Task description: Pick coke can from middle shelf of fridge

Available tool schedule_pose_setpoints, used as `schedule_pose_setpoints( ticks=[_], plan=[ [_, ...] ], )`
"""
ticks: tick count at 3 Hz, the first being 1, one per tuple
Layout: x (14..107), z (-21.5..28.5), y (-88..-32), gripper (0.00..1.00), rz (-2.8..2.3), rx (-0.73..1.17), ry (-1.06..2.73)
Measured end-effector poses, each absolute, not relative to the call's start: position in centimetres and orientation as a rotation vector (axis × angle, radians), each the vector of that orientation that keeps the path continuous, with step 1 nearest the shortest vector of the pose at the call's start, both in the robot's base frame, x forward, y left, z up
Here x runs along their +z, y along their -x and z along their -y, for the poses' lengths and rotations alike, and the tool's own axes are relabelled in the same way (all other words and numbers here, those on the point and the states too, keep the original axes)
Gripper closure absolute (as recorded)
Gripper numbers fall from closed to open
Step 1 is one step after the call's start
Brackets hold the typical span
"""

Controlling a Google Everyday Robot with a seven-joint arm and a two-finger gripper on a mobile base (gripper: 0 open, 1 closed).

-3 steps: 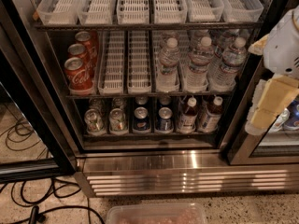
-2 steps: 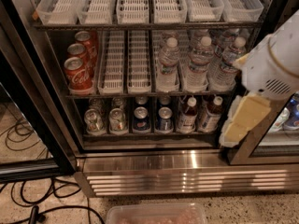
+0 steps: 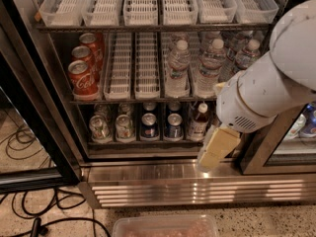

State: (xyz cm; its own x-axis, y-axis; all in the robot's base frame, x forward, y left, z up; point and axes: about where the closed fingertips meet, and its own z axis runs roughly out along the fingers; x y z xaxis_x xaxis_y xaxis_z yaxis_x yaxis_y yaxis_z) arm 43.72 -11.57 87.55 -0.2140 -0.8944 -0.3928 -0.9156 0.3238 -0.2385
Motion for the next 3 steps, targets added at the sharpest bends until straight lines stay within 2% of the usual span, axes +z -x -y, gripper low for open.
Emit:
schedule_pose_setpoints(
  ticks=[1, 3],
  plan=[
    [87.2, 10.7, -43.7, 0.00, -2.121, 0.068, 1.598],
    [83.7, 2.0, -46.2, 0.00, -2.037, 0.198, 1.456]
  ],
)
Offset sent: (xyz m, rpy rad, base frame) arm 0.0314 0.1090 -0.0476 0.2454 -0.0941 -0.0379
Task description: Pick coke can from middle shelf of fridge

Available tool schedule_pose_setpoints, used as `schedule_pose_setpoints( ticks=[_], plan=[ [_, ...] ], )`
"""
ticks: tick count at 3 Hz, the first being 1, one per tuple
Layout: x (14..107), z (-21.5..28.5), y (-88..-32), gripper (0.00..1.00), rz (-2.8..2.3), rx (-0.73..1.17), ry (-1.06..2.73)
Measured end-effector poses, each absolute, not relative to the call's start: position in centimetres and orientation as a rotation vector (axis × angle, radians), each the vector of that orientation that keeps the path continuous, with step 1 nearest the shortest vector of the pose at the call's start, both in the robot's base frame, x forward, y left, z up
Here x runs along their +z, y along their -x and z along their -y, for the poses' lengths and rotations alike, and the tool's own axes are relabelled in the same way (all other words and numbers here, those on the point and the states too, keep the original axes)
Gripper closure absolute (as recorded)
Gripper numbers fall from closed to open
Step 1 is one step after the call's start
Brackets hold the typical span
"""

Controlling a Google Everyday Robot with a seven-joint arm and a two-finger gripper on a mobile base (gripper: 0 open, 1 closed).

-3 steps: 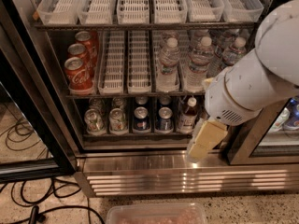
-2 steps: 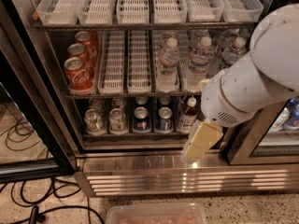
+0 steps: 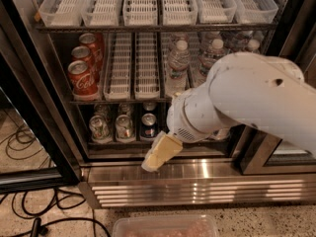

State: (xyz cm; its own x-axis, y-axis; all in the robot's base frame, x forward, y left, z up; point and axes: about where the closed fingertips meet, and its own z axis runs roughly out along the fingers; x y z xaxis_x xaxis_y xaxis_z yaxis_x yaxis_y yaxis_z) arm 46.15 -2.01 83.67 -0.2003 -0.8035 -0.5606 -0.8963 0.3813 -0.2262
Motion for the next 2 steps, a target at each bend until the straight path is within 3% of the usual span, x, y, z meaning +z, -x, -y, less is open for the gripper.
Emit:
schedule_pose_setpoints(
  ticks=[2],
  plan=[
    [82.2, -6.6, -49.9, 0.00, -1.907, 0.287, 1.409]
  ],
)
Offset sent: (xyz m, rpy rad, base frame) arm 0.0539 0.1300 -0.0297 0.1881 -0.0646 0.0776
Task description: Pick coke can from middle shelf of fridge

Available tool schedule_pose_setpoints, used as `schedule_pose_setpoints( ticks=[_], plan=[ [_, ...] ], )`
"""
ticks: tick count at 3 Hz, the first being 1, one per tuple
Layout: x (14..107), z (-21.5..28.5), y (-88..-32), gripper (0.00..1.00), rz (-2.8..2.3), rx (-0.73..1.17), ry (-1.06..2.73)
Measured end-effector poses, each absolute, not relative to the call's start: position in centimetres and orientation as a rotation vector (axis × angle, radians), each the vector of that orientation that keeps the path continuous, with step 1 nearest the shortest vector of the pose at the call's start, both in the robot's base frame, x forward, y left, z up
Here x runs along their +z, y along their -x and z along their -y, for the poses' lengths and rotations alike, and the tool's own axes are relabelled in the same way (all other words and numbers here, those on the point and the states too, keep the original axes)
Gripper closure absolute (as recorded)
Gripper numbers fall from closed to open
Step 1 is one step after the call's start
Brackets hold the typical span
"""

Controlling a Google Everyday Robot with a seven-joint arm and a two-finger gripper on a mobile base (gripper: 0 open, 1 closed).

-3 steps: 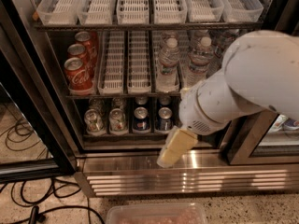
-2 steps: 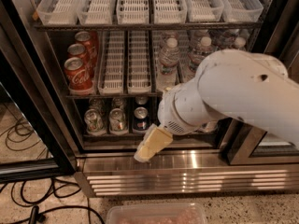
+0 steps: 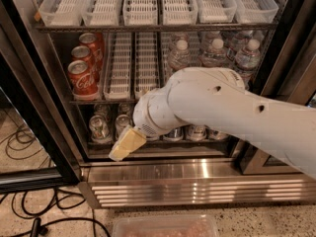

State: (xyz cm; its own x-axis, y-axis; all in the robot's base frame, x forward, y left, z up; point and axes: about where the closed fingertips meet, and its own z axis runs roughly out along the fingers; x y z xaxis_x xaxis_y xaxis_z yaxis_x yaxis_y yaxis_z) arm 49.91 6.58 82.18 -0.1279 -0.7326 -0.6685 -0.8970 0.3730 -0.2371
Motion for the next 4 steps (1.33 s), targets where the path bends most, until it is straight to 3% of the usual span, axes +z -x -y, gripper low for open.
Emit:
schedule_pose_setpoints(
  ticks=[2, 4],
  plan=[
    [82.4, -7.8, -50.0, 0.00, -1.883, 0.262, 1.355],
    [84.6, -9.4, -49.2, 0.00, -1.695, 0.104, 1.227]
  ],
)
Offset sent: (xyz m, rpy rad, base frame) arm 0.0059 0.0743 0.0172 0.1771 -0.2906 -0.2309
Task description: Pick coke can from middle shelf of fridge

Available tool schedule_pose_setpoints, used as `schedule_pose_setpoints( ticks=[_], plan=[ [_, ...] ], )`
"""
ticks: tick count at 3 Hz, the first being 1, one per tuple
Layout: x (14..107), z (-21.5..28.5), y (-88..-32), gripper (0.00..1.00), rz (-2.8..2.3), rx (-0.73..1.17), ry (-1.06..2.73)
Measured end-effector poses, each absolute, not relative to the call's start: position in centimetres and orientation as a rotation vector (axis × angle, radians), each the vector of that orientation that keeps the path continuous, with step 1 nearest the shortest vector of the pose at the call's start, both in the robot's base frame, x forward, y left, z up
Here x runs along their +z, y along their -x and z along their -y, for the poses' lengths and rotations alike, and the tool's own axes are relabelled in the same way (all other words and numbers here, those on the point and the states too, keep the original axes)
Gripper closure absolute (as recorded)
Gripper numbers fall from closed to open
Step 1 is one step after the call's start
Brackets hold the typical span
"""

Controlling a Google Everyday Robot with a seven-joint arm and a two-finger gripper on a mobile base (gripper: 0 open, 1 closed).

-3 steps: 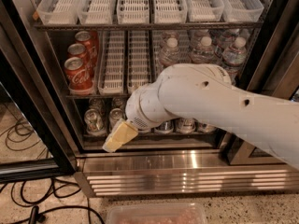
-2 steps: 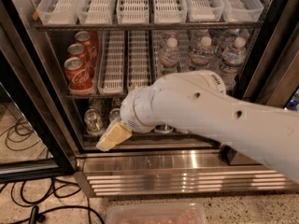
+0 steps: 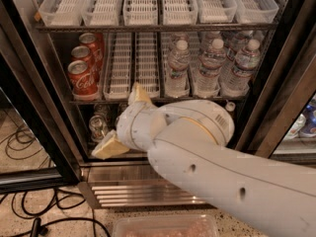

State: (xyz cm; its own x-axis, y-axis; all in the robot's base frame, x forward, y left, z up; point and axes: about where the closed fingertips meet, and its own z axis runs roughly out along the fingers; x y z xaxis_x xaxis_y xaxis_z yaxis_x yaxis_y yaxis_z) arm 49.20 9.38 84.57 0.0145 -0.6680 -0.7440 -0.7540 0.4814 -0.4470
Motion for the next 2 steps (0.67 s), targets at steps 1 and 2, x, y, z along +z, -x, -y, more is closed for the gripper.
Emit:
schedule_pose_setpoints(
  ticks=[1, 2],
  plan=[
    [88.3, -7.2, -51.0, 0.00, -1.671, 0.179, 0.985],
    [88.8, -6.9, -53.3, 0.00, -1.674, 0.312, 0.807]
  ],
)
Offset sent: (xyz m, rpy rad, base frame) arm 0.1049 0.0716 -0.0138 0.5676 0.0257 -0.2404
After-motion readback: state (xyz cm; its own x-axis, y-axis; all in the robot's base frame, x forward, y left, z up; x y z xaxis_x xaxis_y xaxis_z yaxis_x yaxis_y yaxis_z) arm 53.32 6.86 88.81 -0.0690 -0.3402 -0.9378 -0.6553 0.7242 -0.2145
